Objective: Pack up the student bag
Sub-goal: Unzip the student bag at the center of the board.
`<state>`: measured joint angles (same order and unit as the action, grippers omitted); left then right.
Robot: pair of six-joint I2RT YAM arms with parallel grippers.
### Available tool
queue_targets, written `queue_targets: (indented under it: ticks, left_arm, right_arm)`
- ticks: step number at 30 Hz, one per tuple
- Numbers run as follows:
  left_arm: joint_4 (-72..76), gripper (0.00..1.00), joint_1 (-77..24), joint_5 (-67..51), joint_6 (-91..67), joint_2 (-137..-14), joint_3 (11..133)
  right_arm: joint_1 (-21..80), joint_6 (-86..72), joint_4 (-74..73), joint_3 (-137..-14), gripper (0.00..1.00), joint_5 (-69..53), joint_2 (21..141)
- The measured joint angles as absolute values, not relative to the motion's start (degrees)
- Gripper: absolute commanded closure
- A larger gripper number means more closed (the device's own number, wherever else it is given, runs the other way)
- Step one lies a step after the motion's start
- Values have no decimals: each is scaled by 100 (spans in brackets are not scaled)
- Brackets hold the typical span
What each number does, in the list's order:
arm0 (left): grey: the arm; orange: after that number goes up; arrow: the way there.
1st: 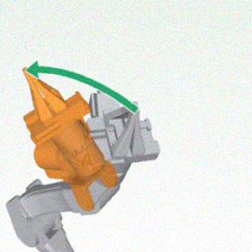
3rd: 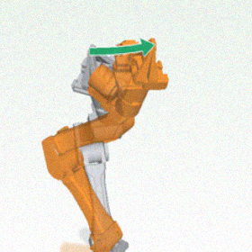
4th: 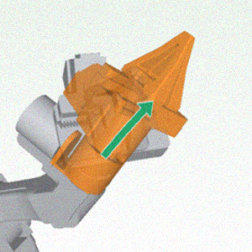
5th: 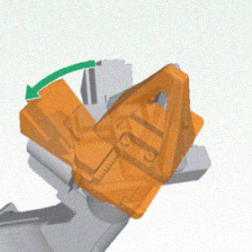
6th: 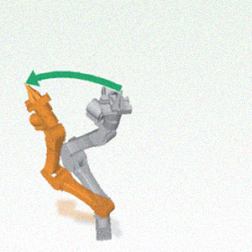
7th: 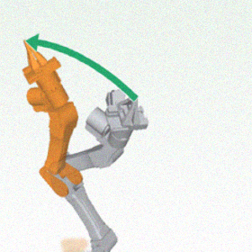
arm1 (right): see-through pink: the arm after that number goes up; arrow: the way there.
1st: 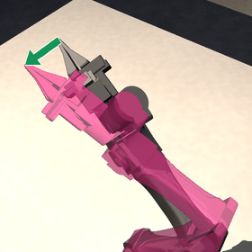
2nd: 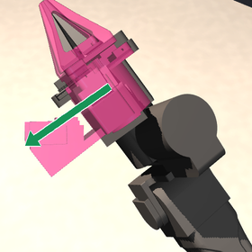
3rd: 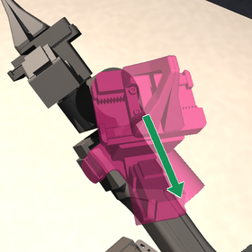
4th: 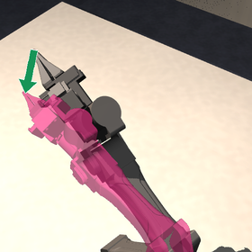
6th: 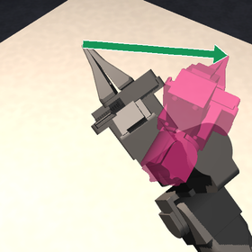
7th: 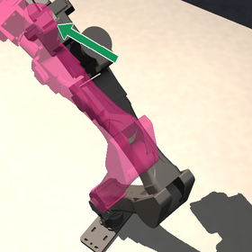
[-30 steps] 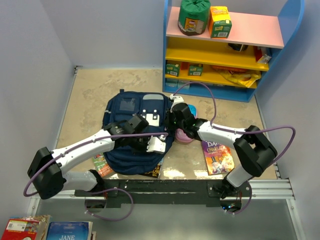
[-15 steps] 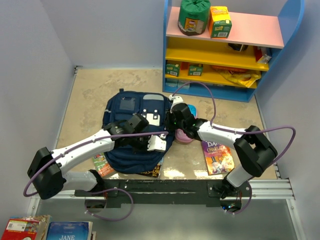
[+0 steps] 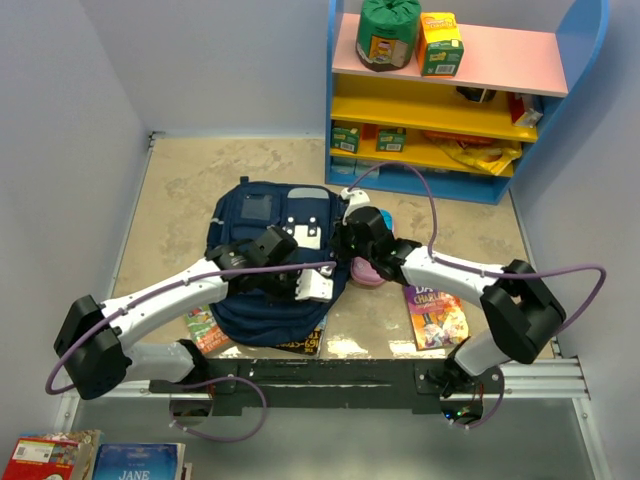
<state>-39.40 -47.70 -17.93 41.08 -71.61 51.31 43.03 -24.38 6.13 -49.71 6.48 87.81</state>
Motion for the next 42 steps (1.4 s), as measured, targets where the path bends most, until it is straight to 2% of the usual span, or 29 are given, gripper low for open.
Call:
queue_targets:
  ticks: [6, 16, 30, 35, 42]
  left_arm:
    - [-3872, 100, -4707, -1774, 3927, -7161, 5273]
    - [-3450, 100, -3802, -1831, 2742, -7358, 6410]
    - [-3264, 100, -3712, -1712, 2150, -7365, 6484]
    - [-3111, 100, -3715, -1625, 1935, -7430, 6547]
    - [-3203, 100, -3715, -1608, 1623, -7664, 6788]
  right_arm:
    - [4298, -2447, 659, -4698, 100, 692, 8353]
    - [4268, -2862, 1216, -3929, 100, 578, 7485]
    - [4278, -3986, 1673, -3435, 100, -419, 6654]
    - [4506, -3990, 1728, -3378, 100, -443, 6265]
    - [5113, -3791, 1835, -3640, 100, -270, 6541]
